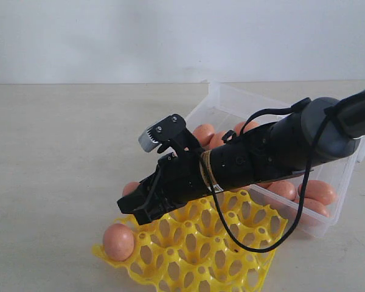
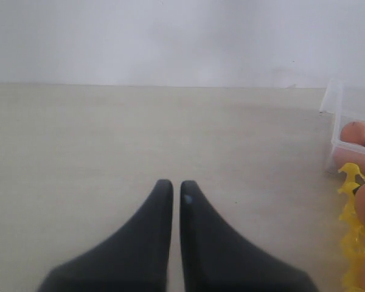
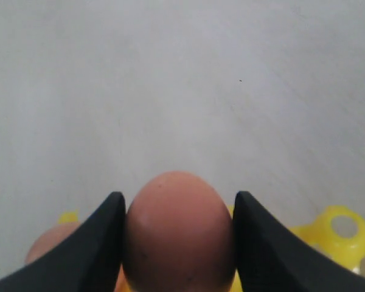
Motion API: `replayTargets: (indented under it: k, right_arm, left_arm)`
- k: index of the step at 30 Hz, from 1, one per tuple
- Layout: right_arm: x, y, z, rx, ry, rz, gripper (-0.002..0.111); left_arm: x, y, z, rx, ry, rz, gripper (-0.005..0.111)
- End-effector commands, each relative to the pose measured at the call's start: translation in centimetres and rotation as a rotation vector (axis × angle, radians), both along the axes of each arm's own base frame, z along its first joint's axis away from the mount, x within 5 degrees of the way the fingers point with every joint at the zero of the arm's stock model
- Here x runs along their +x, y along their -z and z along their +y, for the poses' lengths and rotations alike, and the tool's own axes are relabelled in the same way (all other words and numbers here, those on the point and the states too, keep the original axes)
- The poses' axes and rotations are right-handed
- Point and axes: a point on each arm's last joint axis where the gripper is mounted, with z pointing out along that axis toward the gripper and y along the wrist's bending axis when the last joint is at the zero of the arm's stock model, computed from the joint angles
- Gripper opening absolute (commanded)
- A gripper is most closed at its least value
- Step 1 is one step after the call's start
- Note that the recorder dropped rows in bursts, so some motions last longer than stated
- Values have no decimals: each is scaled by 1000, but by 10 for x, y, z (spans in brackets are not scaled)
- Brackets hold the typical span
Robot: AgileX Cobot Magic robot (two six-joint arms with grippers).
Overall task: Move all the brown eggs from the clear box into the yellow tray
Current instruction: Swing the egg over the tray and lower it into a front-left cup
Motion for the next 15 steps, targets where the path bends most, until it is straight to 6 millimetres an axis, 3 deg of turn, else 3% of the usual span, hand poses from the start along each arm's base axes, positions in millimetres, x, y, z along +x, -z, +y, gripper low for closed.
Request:
replayTargets:
  k: [1, 7, 15]
  right_arm:
    - [1, -5, 1, 24, 7, -8, 10]
    - [1, -5, 1, 27, 16, 4, 35]
    - [-3, -3, 4, 10, -17, 1, 37]
  left_arm:
    - [0, 0, 0, 5, 4, -11, 4]
    - [0, 0, 0, 5, 4, -11, 4]
    - [0, 0, 0, 5, 4, -11, 4]
